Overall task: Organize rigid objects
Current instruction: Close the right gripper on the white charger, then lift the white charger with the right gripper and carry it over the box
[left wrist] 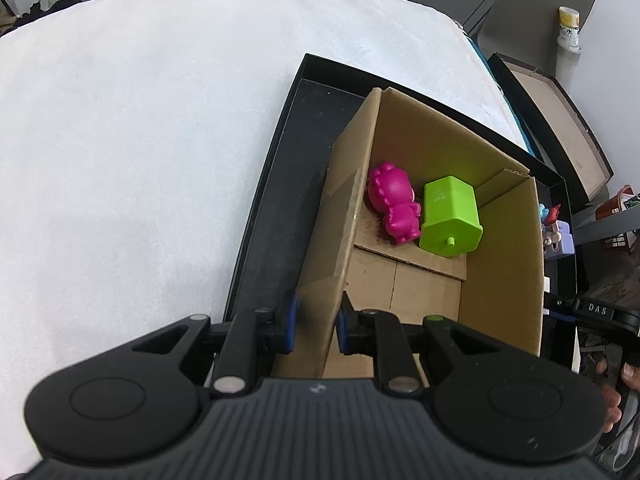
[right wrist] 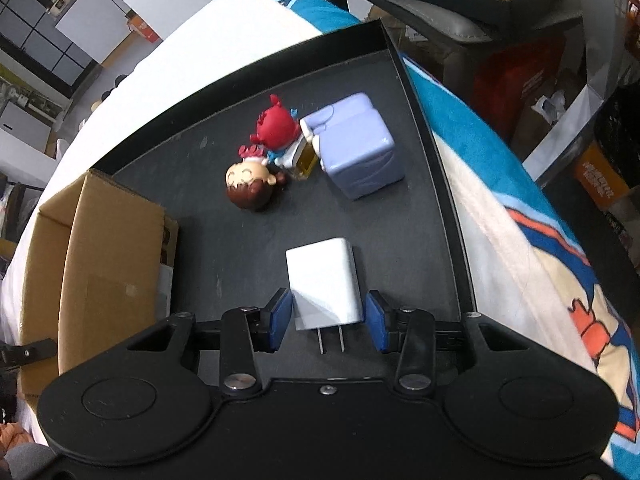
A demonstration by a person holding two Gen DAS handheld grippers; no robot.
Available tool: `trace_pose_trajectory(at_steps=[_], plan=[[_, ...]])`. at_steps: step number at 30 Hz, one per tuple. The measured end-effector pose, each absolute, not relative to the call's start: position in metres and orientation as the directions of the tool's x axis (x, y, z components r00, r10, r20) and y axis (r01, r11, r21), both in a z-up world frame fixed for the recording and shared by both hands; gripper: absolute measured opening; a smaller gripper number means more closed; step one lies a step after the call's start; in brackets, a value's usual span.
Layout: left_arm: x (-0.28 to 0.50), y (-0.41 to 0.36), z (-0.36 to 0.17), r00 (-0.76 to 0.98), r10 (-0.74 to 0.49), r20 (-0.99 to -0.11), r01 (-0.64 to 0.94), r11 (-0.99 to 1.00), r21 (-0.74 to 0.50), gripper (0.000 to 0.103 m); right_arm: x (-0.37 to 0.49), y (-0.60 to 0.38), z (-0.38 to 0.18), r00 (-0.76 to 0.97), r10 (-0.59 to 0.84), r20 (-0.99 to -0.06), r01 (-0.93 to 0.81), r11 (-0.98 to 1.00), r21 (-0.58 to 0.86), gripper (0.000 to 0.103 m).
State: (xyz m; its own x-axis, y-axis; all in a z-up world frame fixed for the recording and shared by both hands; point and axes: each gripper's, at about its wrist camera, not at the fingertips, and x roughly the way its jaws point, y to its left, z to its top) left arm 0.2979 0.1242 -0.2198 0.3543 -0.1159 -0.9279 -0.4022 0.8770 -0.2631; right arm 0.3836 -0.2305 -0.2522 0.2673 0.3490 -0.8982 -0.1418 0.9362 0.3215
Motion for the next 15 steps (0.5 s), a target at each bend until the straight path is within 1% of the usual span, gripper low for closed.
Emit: trace_pose_trajectory(at_steps=[6,15], plan=[[0.3,0.123,-0.221,0.343,-0.107,-0.933,-0.409,0.878,-0.251,0.018,0.388,-0.219,-0.252,0.285,0.335,-0.898,-0.182,0.939,0.292,0.043],[0.299,0.122,-0.223,0.338,-0.108,-0.935,-0.411,0.877,-0.249,0.018,0.381,-0.198,-0.251,0.322,0.248,-0.914,-0.261,0.951,0.166,0.043]])
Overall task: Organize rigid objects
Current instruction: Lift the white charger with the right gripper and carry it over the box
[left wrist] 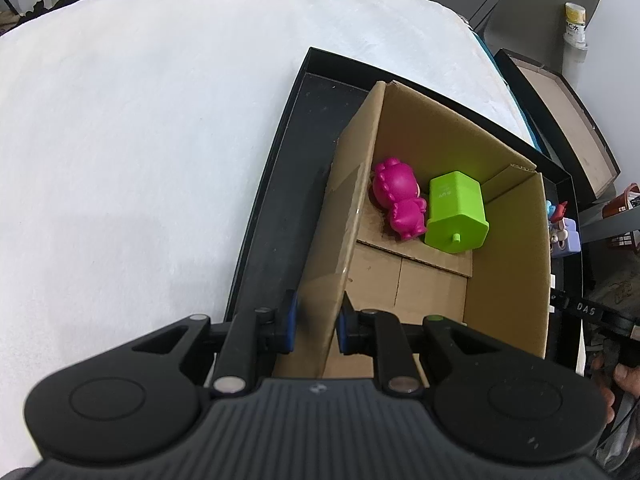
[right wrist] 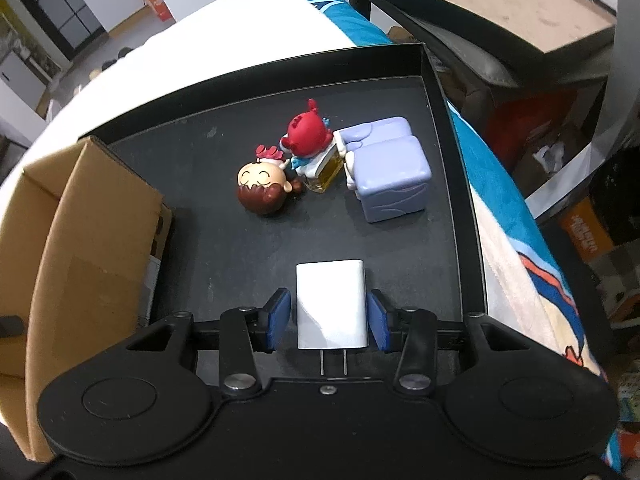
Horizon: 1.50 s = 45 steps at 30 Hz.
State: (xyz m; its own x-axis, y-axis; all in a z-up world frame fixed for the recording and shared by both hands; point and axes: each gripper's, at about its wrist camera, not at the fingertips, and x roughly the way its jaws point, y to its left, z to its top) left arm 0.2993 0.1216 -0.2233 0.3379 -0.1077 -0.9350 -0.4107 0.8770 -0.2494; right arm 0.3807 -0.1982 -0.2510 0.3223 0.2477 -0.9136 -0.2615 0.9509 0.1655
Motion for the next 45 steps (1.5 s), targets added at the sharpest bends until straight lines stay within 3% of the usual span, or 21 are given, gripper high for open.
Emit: trace_pose_trajectory(at_steps=[11,27,45], plan=[[0.298,0.127,-0.223,0.338,-0.131,-0.932,-0.402,0.875,-0.269,0.019,0.358,-0.181,-0.251,0.379,0.126,-0.917,-0.309,0.951,0.003,0.036],[0.295,0.128,-0.223,0.341,-0.162,-0.926,-0.362,0.887,-0.288,0.019,0.334,-0.193,-0.208,0.394,0.198,-0.898,-0.206,0.971,0.124,0.036],[0.287,0.13,-0.224,0.348,-0.227,-0.91,-0.321,0.883,-0.343,0.021,0.327,-0.142,-0.129,0.492,0.265,-0.829,-0.271,0.952,0.143,0.036]])
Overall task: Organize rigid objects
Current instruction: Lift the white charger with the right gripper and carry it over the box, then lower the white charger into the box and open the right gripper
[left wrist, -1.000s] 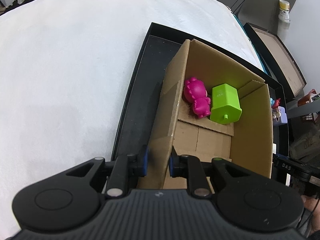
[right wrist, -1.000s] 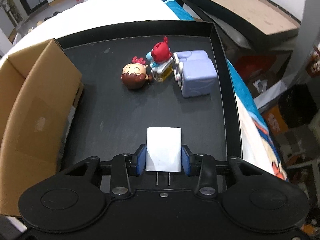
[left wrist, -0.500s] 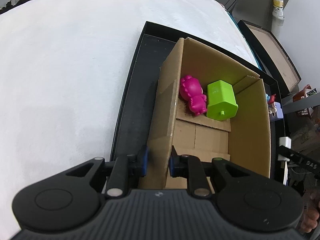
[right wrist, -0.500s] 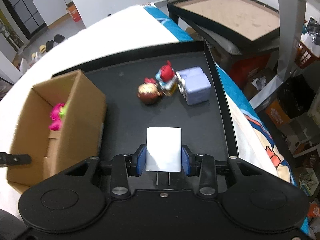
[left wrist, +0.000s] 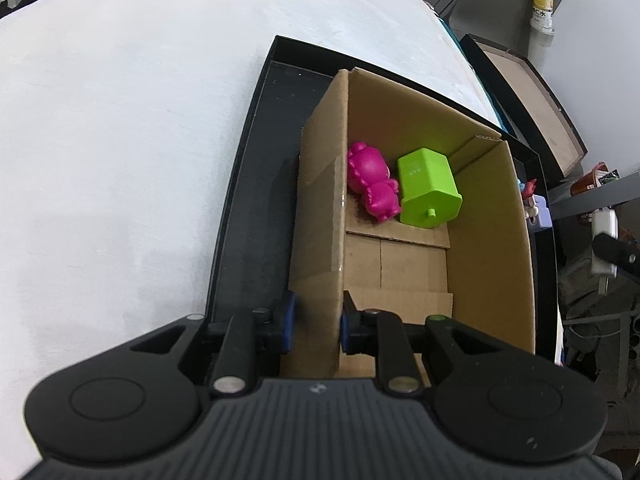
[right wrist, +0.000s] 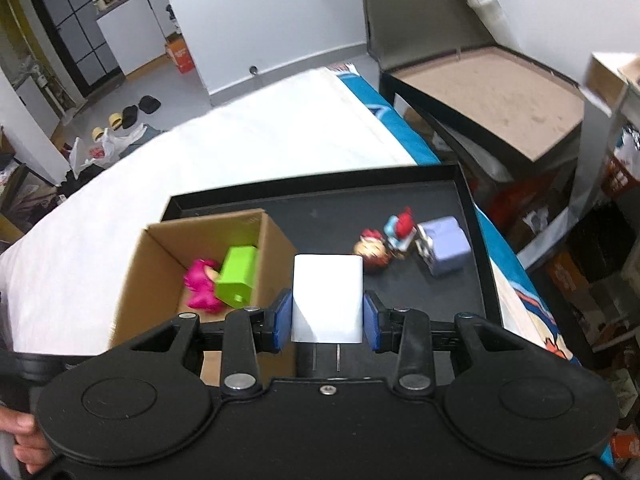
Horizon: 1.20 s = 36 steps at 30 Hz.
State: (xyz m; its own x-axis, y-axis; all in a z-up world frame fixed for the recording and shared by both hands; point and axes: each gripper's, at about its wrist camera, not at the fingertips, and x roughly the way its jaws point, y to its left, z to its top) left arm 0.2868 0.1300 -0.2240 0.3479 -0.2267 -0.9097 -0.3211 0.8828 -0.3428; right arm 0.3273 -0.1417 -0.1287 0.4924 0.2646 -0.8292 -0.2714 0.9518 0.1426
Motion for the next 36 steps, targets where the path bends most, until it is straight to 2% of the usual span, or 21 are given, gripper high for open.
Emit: trace_pose_trajectory(at_steps=[11,36], plan=[[0.28,0.138,-0.225,0.355,-0.272,-0.895,-0.313,0.867,-0.388,0.022,0.322,-0.097,-0.119,0.489,0.289,-0.823,-0.324,0.936,0.136,0.036],[0.271,0.153,-0.232,0.376,-0.348,-0.859,-0.322,0.82,-0.473,0.023,0.322,-0.02,-0.161,0.37,0.326,-0.87,-0.386,0.906,0.175,0.037]])
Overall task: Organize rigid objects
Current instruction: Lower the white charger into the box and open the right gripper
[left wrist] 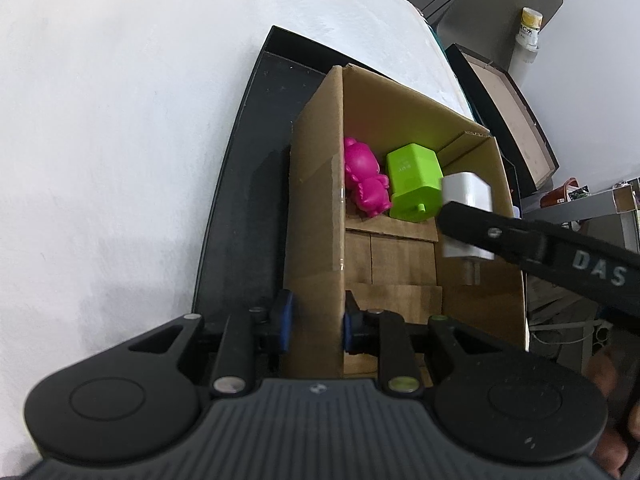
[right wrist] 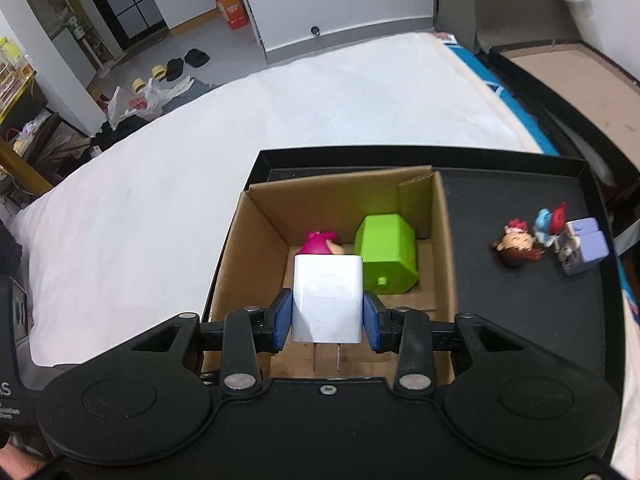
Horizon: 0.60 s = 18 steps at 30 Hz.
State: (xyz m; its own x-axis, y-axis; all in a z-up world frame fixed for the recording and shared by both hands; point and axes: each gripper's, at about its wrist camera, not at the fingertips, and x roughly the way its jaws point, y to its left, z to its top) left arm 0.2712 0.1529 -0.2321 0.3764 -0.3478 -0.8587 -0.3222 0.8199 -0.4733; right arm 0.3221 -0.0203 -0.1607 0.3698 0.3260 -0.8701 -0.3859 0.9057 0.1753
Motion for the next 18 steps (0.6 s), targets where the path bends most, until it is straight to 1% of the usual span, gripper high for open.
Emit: trace_pose_trajectory(at_steps=[13,18], plan=[[0.271,0.154,-0.233,0.376,-0.361,-0.853,-0.332,0.807,-0.488,0.023,0.331,-0.014,-0.175,0.327,0.362,-0.873,-0.336,0.908,0.251,0.037],[0.27,0.154,-0.233,0.375,-0.36,-0.854,-0.336,0.806,-0.487,0.023,0.332,-0.01,-0.178,0.305,0.396,-0.866,-0.331,0.897,0.294,0.037]])
